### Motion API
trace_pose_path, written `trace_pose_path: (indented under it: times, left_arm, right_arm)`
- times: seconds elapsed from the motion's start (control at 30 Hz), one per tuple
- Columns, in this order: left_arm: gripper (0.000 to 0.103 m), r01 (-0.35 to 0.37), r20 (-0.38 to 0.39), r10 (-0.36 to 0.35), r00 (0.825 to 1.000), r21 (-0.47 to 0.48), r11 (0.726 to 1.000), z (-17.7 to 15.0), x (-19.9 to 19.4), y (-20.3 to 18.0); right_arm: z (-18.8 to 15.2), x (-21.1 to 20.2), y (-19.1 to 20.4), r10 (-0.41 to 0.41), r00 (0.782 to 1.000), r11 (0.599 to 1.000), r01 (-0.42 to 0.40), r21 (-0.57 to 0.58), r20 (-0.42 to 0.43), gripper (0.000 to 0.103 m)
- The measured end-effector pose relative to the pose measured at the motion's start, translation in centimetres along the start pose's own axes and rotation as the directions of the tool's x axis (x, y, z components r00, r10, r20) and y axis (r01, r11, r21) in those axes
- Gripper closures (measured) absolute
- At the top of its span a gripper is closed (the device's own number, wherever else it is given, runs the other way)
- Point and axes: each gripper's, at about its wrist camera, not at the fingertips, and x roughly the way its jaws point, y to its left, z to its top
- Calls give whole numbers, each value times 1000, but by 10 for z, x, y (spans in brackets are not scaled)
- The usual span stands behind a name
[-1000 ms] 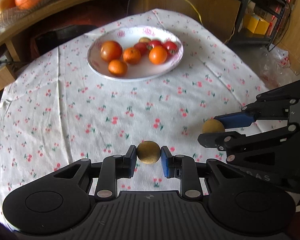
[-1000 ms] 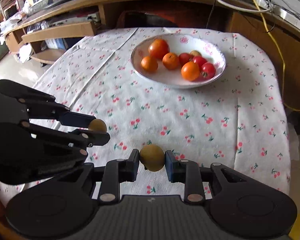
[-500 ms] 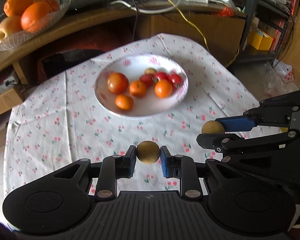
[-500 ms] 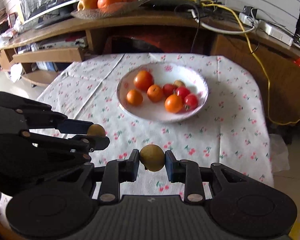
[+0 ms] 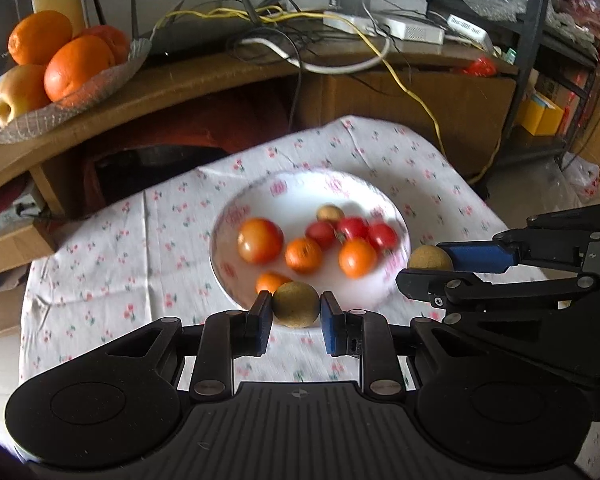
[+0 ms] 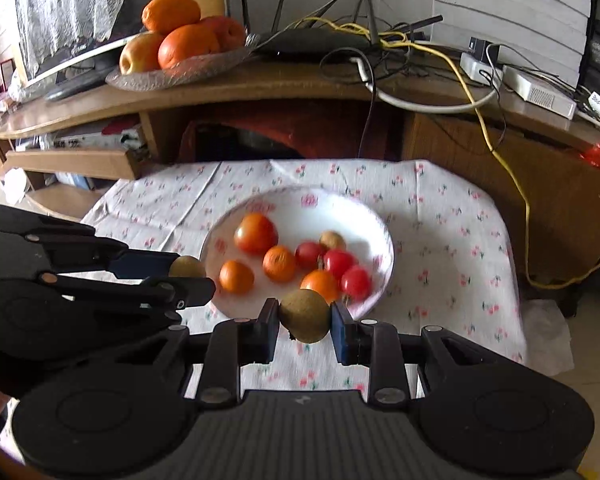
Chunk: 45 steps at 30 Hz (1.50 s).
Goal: Organize fruits
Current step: 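Lower both kiwis into the bowl and open both tools to release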
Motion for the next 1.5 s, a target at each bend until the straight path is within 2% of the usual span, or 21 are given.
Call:
trace_pose_path:
  times: [0.37,0.97,1.4,1.5]
  left_arm:
    - [72,12,-12,-12,1000,3,1000,24,35,5]
    - [71,9,-35,-10,999,-26,1000,25,70,13]
    - [45,4,-20,-6,1000,-96,995,24,68,28]
    - [42,4,-10,-5,1000,-108,994,26,64,32]
  right_arm:
    - [25,34,-23,-17,1000,1000,17,20,18,74]
    - [33,70,-34,-10,1000,1000,10,25,-4,73]
    - [35,68,-40,36,999,997,-38,69,23,73]
    - [38,65,-40,44,998,996,-47,80,33,70]
